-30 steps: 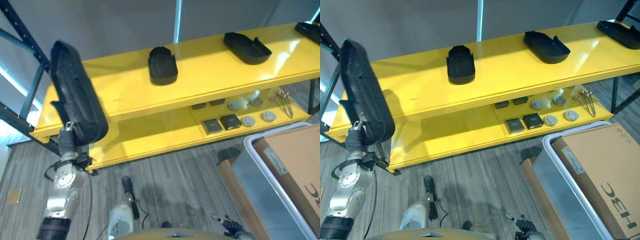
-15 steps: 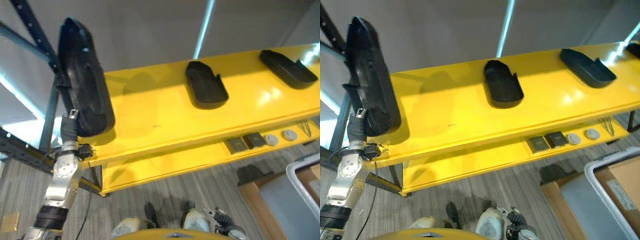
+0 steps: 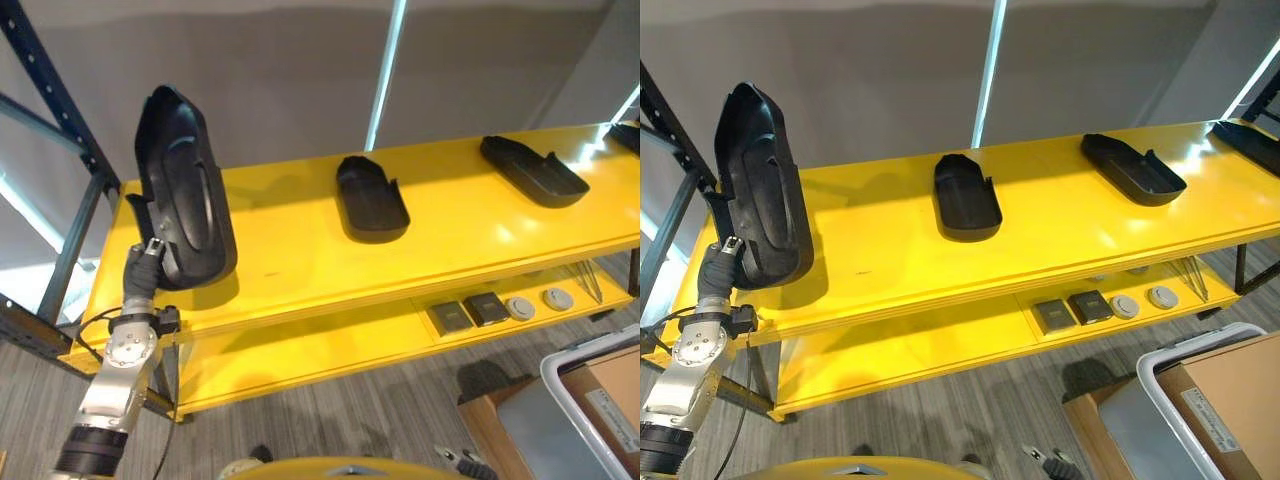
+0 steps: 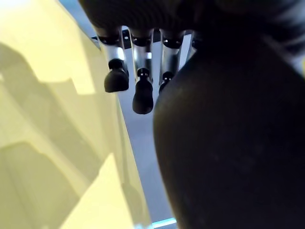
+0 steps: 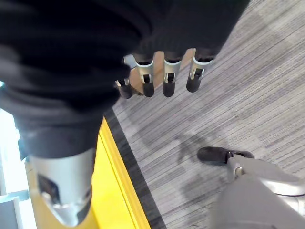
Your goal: Move parts from the plastic box to the shelf.
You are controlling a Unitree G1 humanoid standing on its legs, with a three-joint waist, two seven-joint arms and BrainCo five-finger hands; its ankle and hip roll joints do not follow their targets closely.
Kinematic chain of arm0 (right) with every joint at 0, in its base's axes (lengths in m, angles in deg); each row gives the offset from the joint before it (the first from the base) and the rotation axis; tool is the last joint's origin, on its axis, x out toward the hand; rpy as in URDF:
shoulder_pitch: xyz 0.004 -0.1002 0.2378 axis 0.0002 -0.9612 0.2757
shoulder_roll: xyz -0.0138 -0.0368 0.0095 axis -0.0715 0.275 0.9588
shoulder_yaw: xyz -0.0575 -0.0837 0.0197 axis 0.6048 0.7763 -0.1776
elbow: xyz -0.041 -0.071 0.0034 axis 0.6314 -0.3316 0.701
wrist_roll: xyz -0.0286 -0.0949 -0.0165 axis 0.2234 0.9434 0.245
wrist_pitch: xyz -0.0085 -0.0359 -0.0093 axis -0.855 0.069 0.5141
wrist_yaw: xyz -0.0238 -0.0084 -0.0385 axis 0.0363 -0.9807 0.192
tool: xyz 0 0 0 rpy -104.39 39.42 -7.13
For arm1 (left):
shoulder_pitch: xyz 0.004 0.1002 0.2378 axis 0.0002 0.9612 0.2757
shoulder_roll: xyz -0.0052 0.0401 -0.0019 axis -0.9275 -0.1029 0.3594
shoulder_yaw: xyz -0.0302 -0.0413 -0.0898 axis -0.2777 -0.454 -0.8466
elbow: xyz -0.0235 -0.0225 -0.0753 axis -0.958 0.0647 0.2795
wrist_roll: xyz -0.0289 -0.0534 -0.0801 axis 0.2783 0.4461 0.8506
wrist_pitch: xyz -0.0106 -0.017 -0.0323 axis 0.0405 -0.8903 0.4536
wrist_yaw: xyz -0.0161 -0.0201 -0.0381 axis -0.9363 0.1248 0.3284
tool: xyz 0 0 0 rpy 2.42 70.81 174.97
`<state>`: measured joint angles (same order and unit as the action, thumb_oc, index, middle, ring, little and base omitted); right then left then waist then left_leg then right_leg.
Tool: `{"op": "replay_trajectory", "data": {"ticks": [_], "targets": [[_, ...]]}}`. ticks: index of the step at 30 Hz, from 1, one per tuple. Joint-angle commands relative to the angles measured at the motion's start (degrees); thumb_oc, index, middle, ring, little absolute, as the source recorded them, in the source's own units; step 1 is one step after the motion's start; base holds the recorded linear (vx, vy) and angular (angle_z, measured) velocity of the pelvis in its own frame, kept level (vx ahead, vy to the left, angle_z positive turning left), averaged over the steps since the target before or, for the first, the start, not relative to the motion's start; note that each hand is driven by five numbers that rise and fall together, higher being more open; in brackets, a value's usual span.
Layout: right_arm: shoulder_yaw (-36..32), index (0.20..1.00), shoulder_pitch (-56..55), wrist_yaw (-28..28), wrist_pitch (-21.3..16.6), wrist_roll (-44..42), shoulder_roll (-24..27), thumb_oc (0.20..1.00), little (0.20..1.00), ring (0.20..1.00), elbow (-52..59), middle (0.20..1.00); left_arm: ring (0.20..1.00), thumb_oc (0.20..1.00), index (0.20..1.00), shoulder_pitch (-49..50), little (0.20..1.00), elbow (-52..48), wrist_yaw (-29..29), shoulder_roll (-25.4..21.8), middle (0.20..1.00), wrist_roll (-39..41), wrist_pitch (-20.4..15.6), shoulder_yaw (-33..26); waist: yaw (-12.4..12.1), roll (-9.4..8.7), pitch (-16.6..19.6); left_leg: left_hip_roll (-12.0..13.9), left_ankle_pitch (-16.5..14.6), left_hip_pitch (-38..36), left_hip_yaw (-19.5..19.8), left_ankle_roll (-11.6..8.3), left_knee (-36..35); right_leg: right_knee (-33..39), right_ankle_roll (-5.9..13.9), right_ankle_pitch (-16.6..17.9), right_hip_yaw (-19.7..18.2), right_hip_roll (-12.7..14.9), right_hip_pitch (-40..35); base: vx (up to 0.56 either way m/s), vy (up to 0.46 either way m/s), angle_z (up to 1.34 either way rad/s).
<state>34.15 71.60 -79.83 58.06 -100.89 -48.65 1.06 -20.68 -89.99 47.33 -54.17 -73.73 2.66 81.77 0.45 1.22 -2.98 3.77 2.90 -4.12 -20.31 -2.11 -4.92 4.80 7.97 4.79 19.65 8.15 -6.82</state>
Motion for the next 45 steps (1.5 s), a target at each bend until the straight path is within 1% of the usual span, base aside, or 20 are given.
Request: {"op": "replay_trajectory", "data": {"ticks": [1, 3, 4, 5, 6, 9, 10, 11, 13, 15, 19, 20, 23, 26, 30, 32, 42, 43, 44, 45], "targets": [[0.8, 1.000, 2.0, -0.5, -0.4, 0.4, -1.0, 1.000, 1.000, 1.000, 0.8, 1.000, 0.200, 0.200, 0.200, -7.3, 0.200, 1.9, 2.3, -3.0, 0.200, -4.2, 0.7, -2.0, 0.4, -2.24, -0.6, 4.1, -0.4, 0.5, -1.1, -1.69, 0.7, -0.4, 2.27, 0.7, 0.2, 2.4, 3.0, 0.03, -0.041, -0.04], [1.6, 1.000, 2.0, -0.6, 0.1, 1.9, -0.9, 1.000, 1.000, 1.000, 0.6, 1.000, 0.200, 0.200, 0.200, -9.2, 0.200, 6.0, 3.9, -4.3, 0.200, -5.0, 3.6, -1.4, 1.2, -1.92, 0.0, 4.3, -0.4, 0.4, -1.6, -1.83, 0.7, -0.4, 2.26, 0.6, -0.1, 2.3, 3.1, 0.04, -0.039, -0.02], [1.7, 1.000, 2.0, -0.5, 0.2, 2.0, -1.0, 1.000, 1.000, 1.000, 0.6, 1.000, 0.200, 0.200, 0.200, -9.5, 0.200, 6.6, 4.3, -4.4, 0.200, -4.9, 3.6, -1.2, 1.3, -1.89, 0.0, 4.3, -0.4, 0.4, -1.7, -1.85, 0.7, -0.4, 2.26, 0.5, -0.2, 2.3, 3.1, 0.03, -0.021, 0.01], [1.9, 1.000, 2.0, -0.6, 0.4, 2.3, -0.9, 1.000, 1.000, 1.000, 0.5, 1.000, 0.200, 0.200, 0.200, -10.2, 0.200, 8.1, 5.2, -4.9, 0.200, -5.4, 4.4, -1.0, 1.6, -1.79, 0.1, 4.4, -0.4, 0.3, -2.0, -1.87, 0.7, -0.4, 2.24, 0.5, -0.3, 2.3, 3.1, 0.04, -0.019, -0.01], [2.2, 1.000, 1.9, -0.8, 0.5, 2.8, -0.7, 1.000, 1.000, 1.000, 0.2, 1.000, 0.200, 0.200, 0.200, -11.3, 0.200, 10.9, 5.5, -5.7, 0.200, -6.4, 5.7, -0.9, 2.2, -1.60, 0.3, 4.5, -0.4, 0.2, -2.4, -1.94, 0.7, -0.5, 2.23, 0.4, -0.5, 2.2, 3.1, 0.05, -0.018, -0.01], [2.8, 1.000, 1.5, -1.6, 1.4, 5.1, 0.4, 1.000, 1.000, 1.000, -0.1, 1.000, 0.200, 0.200, 0.200, -14.4, 0.200, 18.7, 5.9, -8.4, 0.200, -6.3, 7.4, -0.4, 3.6, -0.96, 0.6, 4.8, -0.2, 0.2, -3.5, -2.17, 0.9, -0.7, 2.22, 0.1, -1.0, 2.1, 3.5, 0.03, 0.005, 0.00], [2.8, 1.000, 1.5, -1.6, 1.4, 5.1, 0.4, 1.000, 1.000, 1.000, -0.1, 1.000, 0.200, 0.200, 0.200, -14.4, 0.200, 18.7, 5.9, -8.4, 0.200, -6.3, 7.4, -0.4, 3.6, -0.96, 0.6, 4.8, -0.2, 0.2, -3.5, -2.17, 0.9, -0.7, 2.22, 0.1, -1.0, 2.1, 3.5, 0.00, 0.026, -0.04], [3.1, 1.000, 1.4, -2.0, 1.3, 5.8, 1.1, 1.000, 1.000, 1.000, -0.5, 1.000, 0.200, 0.200, 0.200, -16.2, 0.200, 22.4, 6.4, -8.8, 0.200, -5.8, 8.1, 0.2, 4.2, -0.70, 0.5, 5.0, -0.2, 0.4, -4.0, -2.27, 1.2, -0.9, 2.19, 0.1, -1.2, 2.2, 3.8, -0.01, 0.025, -0.07], [3.2, 1.000, 1.6, -2.5, 1.3, 6.2, 1.9, 1.000, 1.000, 1.000, -1.4, 1.000, 0.200, 0.200, 0.200, -18.0, 0.200, 26.1, 6.9, -9.0, 0.200, -5.6, 9.8, 1.3, 4.9, -0.33, 0.3, 5.2, -0.1, 0.6, -4.5, -2.42, 1.5, -0.9, 2.22, 0.1, -1.4, 2.3, 4.1, -0.01, 0.041, -0.09], [3.3, 1.000, 1.9, -3.1, 0.9, 6.9, 2.8, 1.000, 1.000, 1.000, -2.2, 1.000, 0.200, 0.200, 0.200, -20.1, 0.200, 30.8, 7.9, -8.8, 0.200, -6.2, 10.7, 2.4, 5.6, 0.08, 0.1, 5.4, 0.0, 0.6, -5.2, -2.58, 1.7, -0.8, 2.22, 0.1, -1.5, 2.3, 4.3, -0.01, 0.048, -0.03], [3.5, 1.000, 2.4, -4.0, 0.7, 7.9, 3.8, 1.000, 1.000, 1.000, -2.8, 1.000, 0.200, 0.200, 0.200, -23.2, 0.200, 36.7, 8.2, -8.4, 0.200, -6.7, 11.9, 4.0, 6.8, 0.36, 0.0, 5.6, 0.0, 0.2, -6.4, -2.67, 1.7, -0.5, 2.16, 0.2, -1.8, 2.2, 4.2, 0.03, 0.015, -0.10], [3.5, 1.000, 2.5, -4.3, 0.7, 8.1, 4.0, 1.000, 1.000, 1.000, -2.9, 1.000, 0.200, 0.200, 0.200, -24.6, 0.200, 40.5, 8.3, -8.0, 0.200, -6.7, 12.1, 4.2, 7.3, 0.32, 0.3, 5.7, 0.0, -0.1, -6.9, -2.73, 1.7, -0.4, 2.15, 0.1, -1.9, 2.1, 4.1, 0.06, -0.017, -0.18], [4.0, 1.000, 2.7, -4.7, 0.2, 9.8, 4.1, 1.000, 1.000, 1.000, -3.8, 1.000, 0.200, 0.200, 0.200, -26.7, 0.200, 45.1, 7.2, -7.6, 0.200, -5.1, 11.7, 4.7, 7.9, 0.32, 0.6, 5.9, -0.1, -0.1, -7.3, -2.73, 1.9, -0.5, 2.04, -0.1, -2.0, 1.8, 4.1, 0.05, -0.025, -0.05], [4.3, 1.000, 3.0, -4.7, -0.2, 9.7, 4.3, 1.000, 1.000, 1.000, -4.4, 1.000, 0.200, 0.200, 0.200, -27.4, 0.200, 46.0, 7.3, -7.4, 0.200, -4.2, 11.8, 5.2, 8.0, 0.31, 0.4, 6.0, -0.1, 0.1, -7.4, -2.74, 2.2, -0.5, 1.92, -0.2, -2.1, 1.7, 4.1, 0.00, 0.000, 0.00], [4.5, 1.000, 3.4, -5.2, -0.5, 10.1, 4.6, 1.000, 1.000, 1.000, -5.3, 1.000, 0.200, 0.200, 0.200, -28.0, 0.200, 47.1, 7.8, -7.4, 0.200, -3.0, 13.4, 5.2, 8.1, 0.36, 0.2, 6.1, -0.2, 0.5, -7.6, -2.73, 2.7, -1.1, 1.64, -0.8, -2.2, 1.6, 4.2, 0.00, 0.000, 0.00], [4.5, 1.000, 3.5, -5.3, -0.7, 10.0, 4.7, 1.000, 1.000, 1.000, -5.7, 1.000, 0.200, 0.200, 0.200, -28.1, 0.200, 47.7, 7.5, -7.5, 0.200, -3.1, 13.5, 5.2, 8.1, 0.32, 0.2, 6.1, -0.3, 0.6, -7.7, -2.72, 2.9, -1.1, 1.54, -0.9, -2.2, 1.6, 4.2, 0.00, 0.000, 0.00], [5.5, 1.000, 4.4, -5.5, -0.8, 9.9, 5.0, 1.000, 1.000, 1.000, -6.3, 1.000, 0.200, 0.200, 0.200, -29.1, 0.200, 51.8, 4.2, -8.3, 0.200, -3.4, 16.1, 6.5, 8.1, 0.37, 0.2, 6.1, -0.5, 0.5, -8.0, -2.66, 3.1, -1.0, 1.29, -1.4, -2.1, 1.4, 3.9, 0.00, 0.000, 0.00], [5.6, 1.000, 4.5, -5.5, -0.7, 9.9, 5.0, 1.000, 1.000, 1.000, -6.3, 1.000, 0.470, 0.470, 0.470, -29.1, 0.470, 52.0, 4.0, -8.3, 0.470, -3.5, 16.3, 6.6, 8.0, 0.38, 0.2, 6.1, -0.5, 0.5, -8.0, -2.66, 3.1, -1.1, 1.28, -1.4, -2.1, 1.3, 3.9, 0.00, 0.000, 0.00], [5.6, 1.000, 4.6, -5.5, -0.8, 9.9, 5.0, 1.000, 1.000, 1.000, -6.4, 1.000, 0.821, 0.821, 0.821, -29.1, 0.821, 52.2, 3.7, -8.4, 0.821, -3.5, 16.5, 6.8, 8.0, 0.40, 0.3, 6.1, -0.5, 0.6, -8.0, -2.67, 3.1, -1.1, 1.26, -1.5, -2.1, 1.3, 3.9, 0.00, 0.000, 0.00], [5.7, 1.000, 4.7, -5.5, -0.8, 10.1, 5.0, 1.000, 1.000, 1.000, -6.6, 1.000, 1.000, 1.000, 1.000, -29.0, 1.000, 52.4, 3.9, -8.5, 1.000, -3.4, 16.2, 7.0, 7.9, 0.43, 0.2, 6.1, -0.5, 0.6, -8.0, -2.65, 3.2, -1.2, 1.23, -1.5, -2.1, 1.3, 3.9, 0.00, 0.000, 0.00]]}}
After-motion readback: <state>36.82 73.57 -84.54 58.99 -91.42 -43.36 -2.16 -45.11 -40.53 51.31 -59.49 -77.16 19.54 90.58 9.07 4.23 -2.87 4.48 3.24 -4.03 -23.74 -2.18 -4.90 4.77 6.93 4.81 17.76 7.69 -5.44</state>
